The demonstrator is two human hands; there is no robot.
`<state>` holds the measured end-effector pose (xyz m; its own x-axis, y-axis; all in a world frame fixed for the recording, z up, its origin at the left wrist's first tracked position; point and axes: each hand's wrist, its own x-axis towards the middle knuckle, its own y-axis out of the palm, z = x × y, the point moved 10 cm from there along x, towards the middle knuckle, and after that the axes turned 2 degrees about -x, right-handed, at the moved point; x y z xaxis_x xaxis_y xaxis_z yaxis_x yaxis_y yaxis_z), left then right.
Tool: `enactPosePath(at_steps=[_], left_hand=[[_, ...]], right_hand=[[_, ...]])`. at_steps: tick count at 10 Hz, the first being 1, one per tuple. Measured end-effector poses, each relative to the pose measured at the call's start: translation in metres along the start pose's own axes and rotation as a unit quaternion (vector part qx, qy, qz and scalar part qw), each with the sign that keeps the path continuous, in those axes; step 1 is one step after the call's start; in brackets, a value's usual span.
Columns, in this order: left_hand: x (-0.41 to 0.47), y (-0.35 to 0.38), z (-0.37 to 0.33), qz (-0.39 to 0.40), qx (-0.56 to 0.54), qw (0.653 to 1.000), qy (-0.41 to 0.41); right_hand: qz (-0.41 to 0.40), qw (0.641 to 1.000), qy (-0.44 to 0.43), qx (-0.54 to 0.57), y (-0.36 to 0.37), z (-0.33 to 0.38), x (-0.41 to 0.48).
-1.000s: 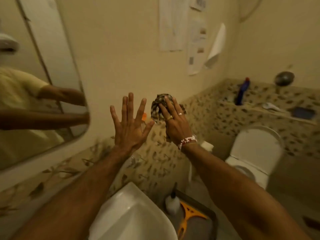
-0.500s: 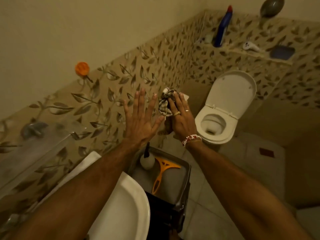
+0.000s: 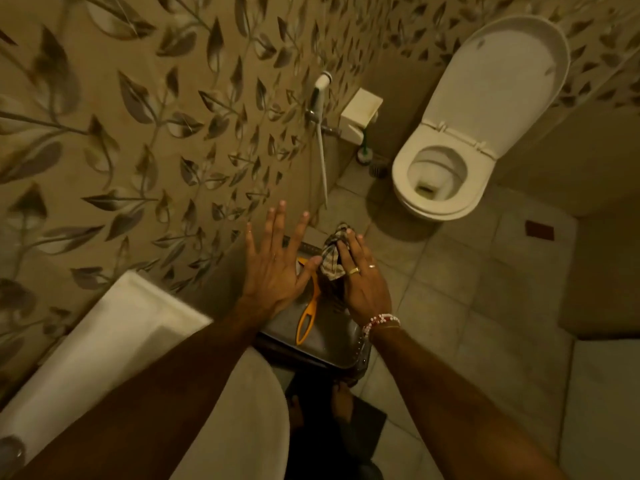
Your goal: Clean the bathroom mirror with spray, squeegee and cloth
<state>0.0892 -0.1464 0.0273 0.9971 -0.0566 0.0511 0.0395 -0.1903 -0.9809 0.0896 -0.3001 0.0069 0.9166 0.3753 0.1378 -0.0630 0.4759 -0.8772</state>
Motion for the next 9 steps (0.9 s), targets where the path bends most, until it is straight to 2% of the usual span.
enactPosePath(at_steps=[1, 3, 4, 6, 8, 9], left_hand=[[0.001, 0.030, -0.004, 0.029, -0.009, 0.999, 0.010], [-0.003, 0.091, -0.020, 0.066, -0.046, 0.995, 0.060], [-0.005, 0.132, -0.027, 0.104, -0.041, 0.991, 0.076], [-0.020, 0.201, -0.028, 0.181, -0.035, 0.981, 0.059], [-0.025, 0.209, -0.024, 0.184, -0.048, 0.981, 0.037], [-0.025, 0.202, -0.027, 0.171, -0.047, 0.983, 0.043]], right_hand=[[0.020, 0.999, 0.028, 0.004, 0.030, -0.018, -0.012], [0.113, 0.987, 0.112, 0.000, 0.106, -0.064, -0.041], [0.164, 0.972, 0.170, -0.007, 0.147, -0.088, -0.049], [0.260, 0.935, 0.239, -0.029, 0.208, -0.122, -0.066], [0.279, 0.928, 0.243, -0.038, 0.213, -0.124, -0.066], [0.267, 0.937, 0.223, -0.034, 0.204, -0.121, -0.065]])
